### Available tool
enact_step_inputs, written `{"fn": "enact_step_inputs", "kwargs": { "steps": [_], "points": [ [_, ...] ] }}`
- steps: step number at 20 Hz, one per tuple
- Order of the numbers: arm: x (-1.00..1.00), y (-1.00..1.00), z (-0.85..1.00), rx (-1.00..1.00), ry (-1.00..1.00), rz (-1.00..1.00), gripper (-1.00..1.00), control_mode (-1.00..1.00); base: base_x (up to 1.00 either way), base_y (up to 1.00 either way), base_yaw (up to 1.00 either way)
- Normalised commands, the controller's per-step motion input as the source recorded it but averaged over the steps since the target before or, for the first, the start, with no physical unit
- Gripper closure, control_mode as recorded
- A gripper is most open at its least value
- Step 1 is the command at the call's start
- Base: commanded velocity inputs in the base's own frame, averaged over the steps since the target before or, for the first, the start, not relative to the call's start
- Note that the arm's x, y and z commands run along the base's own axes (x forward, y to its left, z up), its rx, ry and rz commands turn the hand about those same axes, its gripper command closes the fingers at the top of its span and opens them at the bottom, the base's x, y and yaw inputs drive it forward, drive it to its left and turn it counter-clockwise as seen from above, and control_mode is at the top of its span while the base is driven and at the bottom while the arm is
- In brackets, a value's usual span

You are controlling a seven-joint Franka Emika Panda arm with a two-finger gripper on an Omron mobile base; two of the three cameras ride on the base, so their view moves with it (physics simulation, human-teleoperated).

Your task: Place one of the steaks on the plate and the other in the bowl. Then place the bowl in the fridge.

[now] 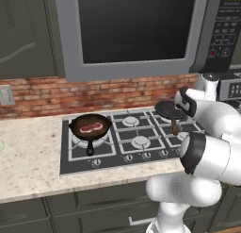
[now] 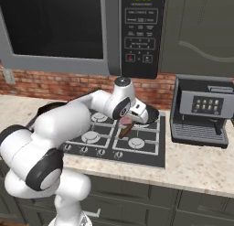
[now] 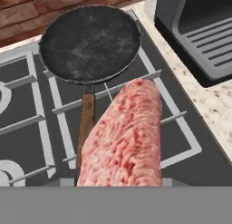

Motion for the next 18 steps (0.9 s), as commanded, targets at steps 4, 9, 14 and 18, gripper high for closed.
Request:
{"fn": "enact_step_inputs", "kwargs": {
  "steps": [4,9,14,18],
  "points": [
    [-0.57,0.07,0.0,0.16,0.03,0.03,1.0,-1.0,0.0,0.0,0.0],
    [-0.65,0.33,0.0,0.04,0.0,0.04,1.0,-1.0,0.0,0.0,0.0],
    [-0.59,0.66,0.0,-0.01,0.0,0.01,1.0,-1.0,0.0,0.0,0.0],
    [-0.5,0.77,0.0,-0.05,0.0,0.0,1.0,-1.0,0.0,0.0,0.0]
  ]
}}
